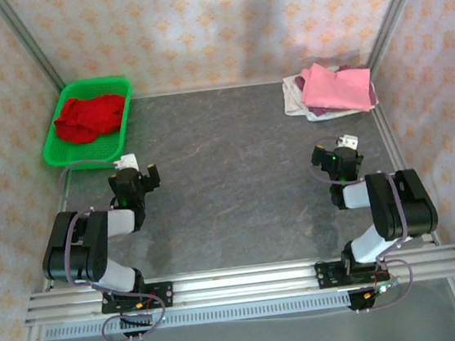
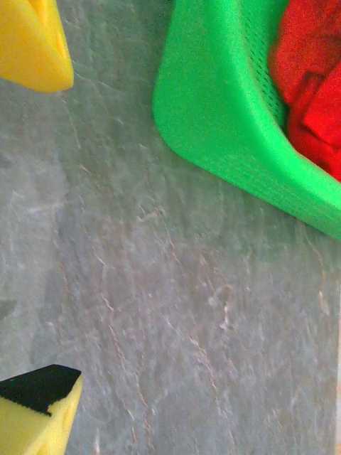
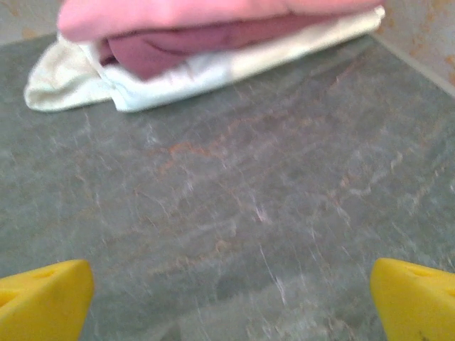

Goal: Fold and stack the t-shirts

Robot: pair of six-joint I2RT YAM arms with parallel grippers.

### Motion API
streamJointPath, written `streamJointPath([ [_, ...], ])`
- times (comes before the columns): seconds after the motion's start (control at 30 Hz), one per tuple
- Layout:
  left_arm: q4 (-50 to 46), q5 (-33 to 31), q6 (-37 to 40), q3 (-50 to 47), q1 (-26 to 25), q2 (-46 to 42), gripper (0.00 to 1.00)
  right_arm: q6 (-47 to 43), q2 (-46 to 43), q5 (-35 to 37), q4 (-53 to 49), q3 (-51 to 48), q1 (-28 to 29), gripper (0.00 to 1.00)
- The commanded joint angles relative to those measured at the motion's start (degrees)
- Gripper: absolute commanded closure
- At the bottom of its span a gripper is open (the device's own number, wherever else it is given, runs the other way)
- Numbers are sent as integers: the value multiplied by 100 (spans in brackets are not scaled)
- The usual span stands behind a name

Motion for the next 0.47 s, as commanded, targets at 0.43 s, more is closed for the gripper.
streamJointPath([
  [0.43,598,472,346,-200,-60,-162,0,-253,15,91,132,238,176,1],
])
